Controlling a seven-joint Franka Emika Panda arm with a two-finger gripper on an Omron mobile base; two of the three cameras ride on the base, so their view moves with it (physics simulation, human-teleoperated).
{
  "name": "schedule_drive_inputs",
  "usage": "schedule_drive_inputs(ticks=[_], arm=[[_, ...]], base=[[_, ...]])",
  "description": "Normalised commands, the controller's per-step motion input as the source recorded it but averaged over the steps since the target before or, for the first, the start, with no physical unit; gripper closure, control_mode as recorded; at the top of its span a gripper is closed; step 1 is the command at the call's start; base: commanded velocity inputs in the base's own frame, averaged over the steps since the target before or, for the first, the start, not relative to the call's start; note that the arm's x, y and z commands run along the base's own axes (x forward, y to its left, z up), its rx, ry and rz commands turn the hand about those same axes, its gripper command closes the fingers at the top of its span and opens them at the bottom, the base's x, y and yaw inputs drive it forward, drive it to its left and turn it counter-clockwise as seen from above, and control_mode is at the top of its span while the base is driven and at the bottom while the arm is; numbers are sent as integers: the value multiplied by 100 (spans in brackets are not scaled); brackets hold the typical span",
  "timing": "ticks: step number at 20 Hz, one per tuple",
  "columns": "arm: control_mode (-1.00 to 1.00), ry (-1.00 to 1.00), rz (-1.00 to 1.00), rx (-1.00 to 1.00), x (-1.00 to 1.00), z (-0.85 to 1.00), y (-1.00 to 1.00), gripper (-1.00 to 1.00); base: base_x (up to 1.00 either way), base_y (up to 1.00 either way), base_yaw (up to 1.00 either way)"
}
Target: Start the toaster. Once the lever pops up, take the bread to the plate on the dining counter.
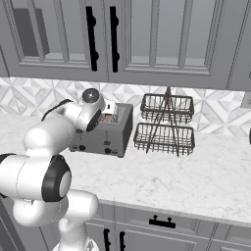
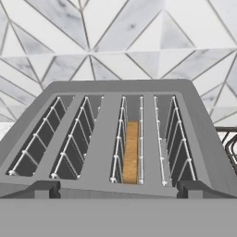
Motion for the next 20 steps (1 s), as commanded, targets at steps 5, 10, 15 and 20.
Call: schedule_drive_inputs(ticks=[5,10,15,20], arm=[[-100,0,0,0,0,0,0,-100],[-100,0,0,0,0,0,0,-100],[-100,0,0,0,0,0,0,-100],[-100,0,0,0,0,0,0,-100]], base=[[0,0,0],[0,0,0],[0,0,0],[0,0,0]])
